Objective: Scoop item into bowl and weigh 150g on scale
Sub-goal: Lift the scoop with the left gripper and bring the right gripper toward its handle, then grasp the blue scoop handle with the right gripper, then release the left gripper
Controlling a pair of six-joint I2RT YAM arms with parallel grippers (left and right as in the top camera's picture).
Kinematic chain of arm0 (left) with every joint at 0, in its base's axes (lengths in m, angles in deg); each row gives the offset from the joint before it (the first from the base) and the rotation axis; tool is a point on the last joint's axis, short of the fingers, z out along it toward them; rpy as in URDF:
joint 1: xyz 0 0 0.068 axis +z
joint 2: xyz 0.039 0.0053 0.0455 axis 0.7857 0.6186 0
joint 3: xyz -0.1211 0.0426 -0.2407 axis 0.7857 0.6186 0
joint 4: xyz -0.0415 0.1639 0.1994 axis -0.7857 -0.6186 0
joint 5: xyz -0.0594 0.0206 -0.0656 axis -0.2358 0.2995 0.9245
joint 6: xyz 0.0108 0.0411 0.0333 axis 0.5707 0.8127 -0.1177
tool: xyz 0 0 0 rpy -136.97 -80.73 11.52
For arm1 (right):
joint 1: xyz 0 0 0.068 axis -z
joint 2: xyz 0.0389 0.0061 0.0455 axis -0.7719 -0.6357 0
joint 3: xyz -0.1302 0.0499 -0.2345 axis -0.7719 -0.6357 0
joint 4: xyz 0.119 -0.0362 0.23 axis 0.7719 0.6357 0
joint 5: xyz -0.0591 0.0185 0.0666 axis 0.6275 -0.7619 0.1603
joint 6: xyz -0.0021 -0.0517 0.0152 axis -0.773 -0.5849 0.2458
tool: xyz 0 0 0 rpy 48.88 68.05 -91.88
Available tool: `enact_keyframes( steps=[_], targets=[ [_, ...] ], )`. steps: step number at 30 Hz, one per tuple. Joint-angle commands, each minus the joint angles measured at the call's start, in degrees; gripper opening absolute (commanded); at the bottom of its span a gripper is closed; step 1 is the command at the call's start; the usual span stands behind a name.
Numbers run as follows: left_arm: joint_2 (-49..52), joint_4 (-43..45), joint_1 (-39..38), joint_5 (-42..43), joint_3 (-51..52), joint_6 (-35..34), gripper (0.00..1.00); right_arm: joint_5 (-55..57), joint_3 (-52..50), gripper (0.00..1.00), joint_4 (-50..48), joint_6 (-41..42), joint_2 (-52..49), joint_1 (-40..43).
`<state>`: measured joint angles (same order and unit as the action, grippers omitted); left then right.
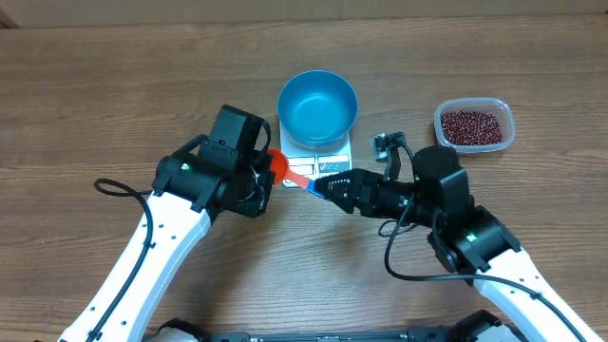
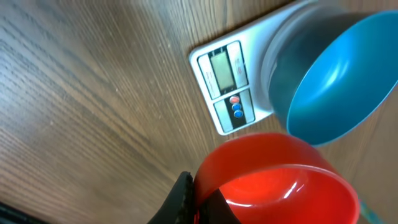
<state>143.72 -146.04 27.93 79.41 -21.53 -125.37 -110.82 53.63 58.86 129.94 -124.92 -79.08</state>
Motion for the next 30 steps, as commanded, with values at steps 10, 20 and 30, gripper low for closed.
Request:
enact_keyframes(
  steps=[10, 20, 30],
  targets=[
    [-0.52, -2.01, 4.07, 0.31, -0.63, 2.97, 0.04, 8.68, 0.15, 0.74, -0.79, 1.75, -2.03, -1.97],
    [-0.50, -1.90, 9.25, 10.32, -0.63, 7.87, 0.04, 9.09, 0.15, 0.75, -1.18, 1.14, -2.03, -1.97],
    [-0.48, 2.01, 3.98, 10.21, -0.63, 7.37, 0.04, 9.09, 0.15, 0.65, -3.43, 5.42, -2.05, -4.94]
  ],
)
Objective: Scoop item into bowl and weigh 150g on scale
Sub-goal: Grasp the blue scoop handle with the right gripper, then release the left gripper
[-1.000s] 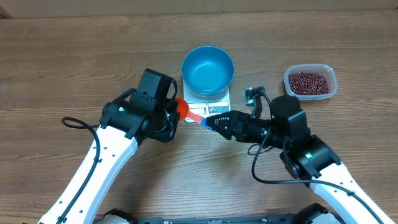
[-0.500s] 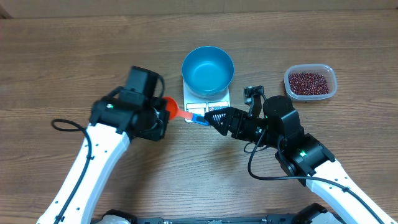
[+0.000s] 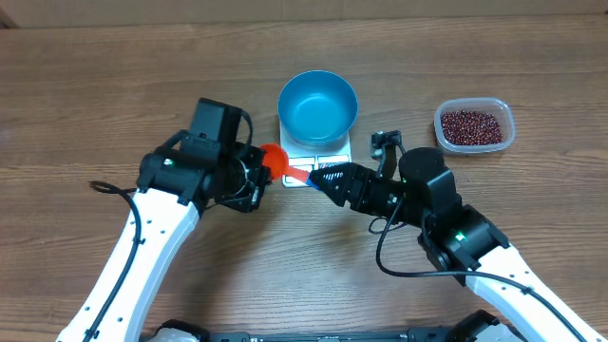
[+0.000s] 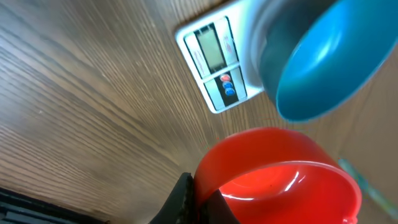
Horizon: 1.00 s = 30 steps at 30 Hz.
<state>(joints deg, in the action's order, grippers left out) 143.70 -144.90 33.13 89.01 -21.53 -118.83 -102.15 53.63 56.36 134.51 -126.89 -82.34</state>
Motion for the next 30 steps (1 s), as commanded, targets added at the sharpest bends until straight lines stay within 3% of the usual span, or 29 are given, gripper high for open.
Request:
enact_keyframes(
  steps=[1, 5, 16, 25, 30],
  targets=[
    [-0.44, 1.42, -1.77, 0.48, -0.63, 0.83, 0.04, 0.42, 0.15, 0.62, -1.57, 0.85, -0.09, -2.69],
    [-0.44, 1.46, -2.38, 0.44, -0.63, 0.85, 0.04, 0.44, 0.15, 0.54, -3.02, 0.85, -0.09, -4.04],
    [-0.44, 1.81, -4.66, 0.61, -0.63, -1.75, 0.04, 1.09, 0.15, 0.45, -5.68, 0.87, -0.20, -4.24],
    [-0.44, 2.56, -7.06, 0.63, -0.63, -2.89, 0.04, 1.05, 0.15, 0.30, -6.10, 0.87, -2.25, -4.24],
    [-0.44, 2.54, -7.39, 0.63, -0.63, -4.33, 0.04, 1.09, 0.15, 0.26, -7.54, 0.87, -2.64, -4.24]
  ],
)
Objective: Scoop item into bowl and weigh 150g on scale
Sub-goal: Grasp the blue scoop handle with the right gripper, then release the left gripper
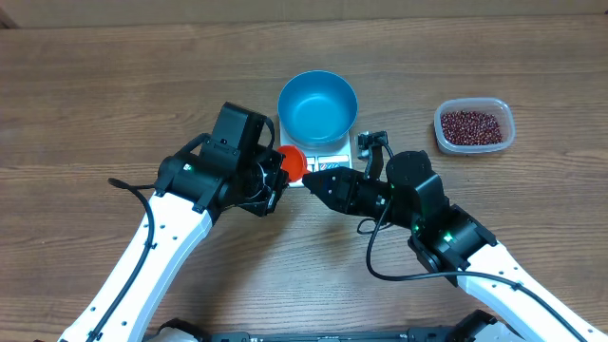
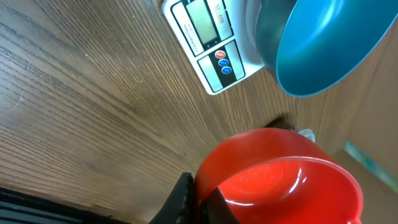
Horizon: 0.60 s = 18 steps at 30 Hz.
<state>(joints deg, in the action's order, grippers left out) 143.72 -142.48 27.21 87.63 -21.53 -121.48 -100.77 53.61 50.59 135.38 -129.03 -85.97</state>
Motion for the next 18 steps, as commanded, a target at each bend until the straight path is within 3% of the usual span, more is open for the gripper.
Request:
enact_keyframes(
  steps=[1, 11, 18],
  targets=[
    [-0.46, 0.11, -1.46, 2.01, -0.63, -1.68, 0.04, -0.31, 0.17, 0.26, -2.32, 0.00, -0.50, -0.61],
    [-0.46, -0.09, -1.44, 2.01, -0.63, -1.62, 0.04, -0.31, 0.17, 0.11, -4.17, -0.02, -0.50, -0.61],
    [-0.46, -0.07, -1.44, 1.92, -0.63, 0.87, 0.04, -0.31, 0.17, 0.08, -4.17, -0.04, -0.50, -0.61]
  ],
)
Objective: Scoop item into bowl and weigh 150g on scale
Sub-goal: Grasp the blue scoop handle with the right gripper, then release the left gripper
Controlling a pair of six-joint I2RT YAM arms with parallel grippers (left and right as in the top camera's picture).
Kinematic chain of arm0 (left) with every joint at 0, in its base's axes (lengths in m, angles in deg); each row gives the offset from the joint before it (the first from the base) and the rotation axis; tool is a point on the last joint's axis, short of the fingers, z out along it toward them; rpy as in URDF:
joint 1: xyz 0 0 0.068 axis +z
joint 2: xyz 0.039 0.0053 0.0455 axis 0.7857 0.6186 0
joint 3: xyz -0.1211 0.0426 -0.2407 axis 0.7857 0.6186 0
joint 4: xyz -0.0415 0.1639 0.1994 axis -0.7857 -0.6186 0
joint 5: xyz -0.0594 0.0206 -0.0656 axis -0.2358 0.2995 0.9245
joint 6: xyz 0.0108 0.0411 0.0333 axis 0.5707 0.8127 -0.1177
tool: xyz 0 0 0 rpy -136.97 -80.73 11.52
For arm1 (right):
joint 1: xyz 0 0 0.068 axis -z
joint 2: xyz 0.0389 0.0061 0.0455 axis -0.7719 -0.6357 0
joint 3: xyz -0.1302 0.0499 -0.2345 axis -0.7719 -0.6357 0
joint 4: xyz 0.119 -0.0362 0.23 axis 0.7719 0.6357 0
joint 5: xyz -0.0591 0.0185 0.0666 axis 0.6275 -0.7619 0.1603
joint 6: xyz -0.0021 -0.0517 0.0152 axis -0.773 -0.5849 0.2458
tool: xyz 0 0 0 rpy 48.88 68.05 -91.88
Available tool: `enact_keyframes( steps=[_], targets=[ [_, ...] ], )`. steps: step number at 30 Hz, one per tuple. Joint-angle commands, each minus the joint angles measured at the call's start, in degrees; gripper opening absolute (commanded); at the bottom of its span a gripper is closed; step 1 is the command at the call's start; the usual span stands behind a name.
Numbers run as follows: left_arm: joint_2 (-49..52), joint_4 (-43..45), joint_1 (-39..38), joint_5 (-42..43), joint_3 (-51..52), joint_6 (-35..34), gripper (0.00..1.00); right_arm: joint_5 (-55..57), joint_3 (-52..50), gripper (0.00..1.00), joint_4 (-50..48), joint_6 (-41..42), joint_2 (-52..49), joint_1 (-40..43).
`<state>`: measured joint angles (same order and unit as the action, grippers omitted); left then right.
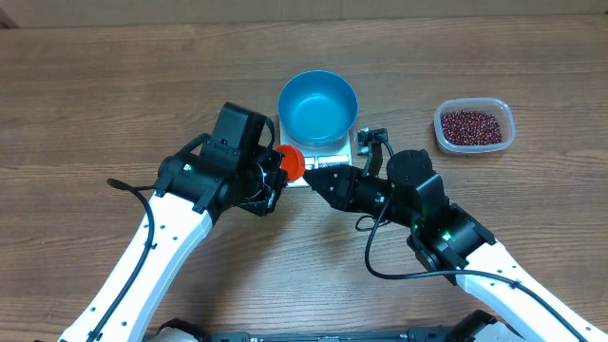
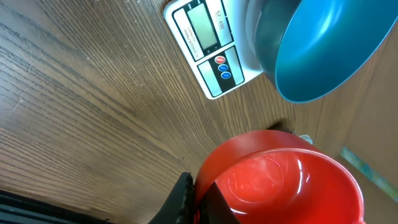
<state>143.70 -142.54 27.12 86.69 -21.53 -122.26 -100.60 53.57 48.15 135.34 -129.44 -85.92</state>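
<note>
The red scoop (image 1: 292, 163) hangs just in front of the scale's left corner; only its cup shows. My left gripper (image 1: 276, 171) is shut on the cup's wall, and in the left wrist view the cup (image 2: 280, 180) fills the bottom with the gripper (image 2: 198, 200) pinching its rim. My right gripper (image 1: 316, 180) points at the cup from the right, its tip close against it and over the handle; its jaws are not readable. An empty blue bowl (image 1: 317, 106) (image 2: 323, 50) stands on the white scale (image 1: 330, 158) (image 2: 211, 46). The scoop cup is empty.
A clear plastic tub of red beans (image 1: 473, 126) stands on the wooden table to the right of the scale, beyond the right arm. The right arm's cable loops over the table in front of it.
Both arms stay almost where they were. In the left wrist view the scoop cup has tipped a little, so its round bottom now faces the camera more.
The scoop first spanned between both grippers in front of the scale, its red and blue handle showing. Then both arms and the scoop stood further left. After that the left arm was back by the scale and the right gripper close against the cup, where they remain.
</note>
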Motion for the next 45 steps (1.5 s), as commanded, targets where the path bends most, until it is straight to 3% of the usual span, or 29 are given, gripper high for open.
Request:
enact_keyframes(
  steps=[1, 24, 30, 38, 41, 42, 45],
  targets=[
    [-0.44, 0.00, -1.36, 2.89, -0.63, 2.36, 0.04, -0.48, 0.22, 0.08, -1.73, 0.00, -0.09, -0.66],
    [-0.44, -0.02, -1.36, 4.46, -0.63, 6.99, 0.04, -0.48, 0.22, 0.16, -1.03, -0.44, -0.13, -0.66],
    [-0.44, -0.04, -1.33, 4.44, -0.63, 7.32, 0.04, -0.50, 0.22, 0.04, -0.81, -0.44, -0.13, -0.66],
    [-0.44, -0.07, -1.33, 4.37, -0.63, 7.32, 0.07, -0.52, 0.22, 0.04, -0.37, -0.66, -0.13, -0.66],
    [-0.44, -0.48, -1.33, 4.17, -0.63, 7.32, 0.32, -0.48, 0.22, 0.04, -0.37, -2.43, -0.13, -0.66],
    [-0.44, -0.92, -1.29, 3.78, -0.63, 7.30, 0.53, -0.50, 0.22, 0.04, -0.15, -4.87, -0.13, -0.66],
    [-0.44, -1.55, -1.29, 2.51, -0.63, 7.30, 0.75, -0.26, 0.22, 0.04, 1.05, -8.76, -0.13, -0.61]
  ],
)
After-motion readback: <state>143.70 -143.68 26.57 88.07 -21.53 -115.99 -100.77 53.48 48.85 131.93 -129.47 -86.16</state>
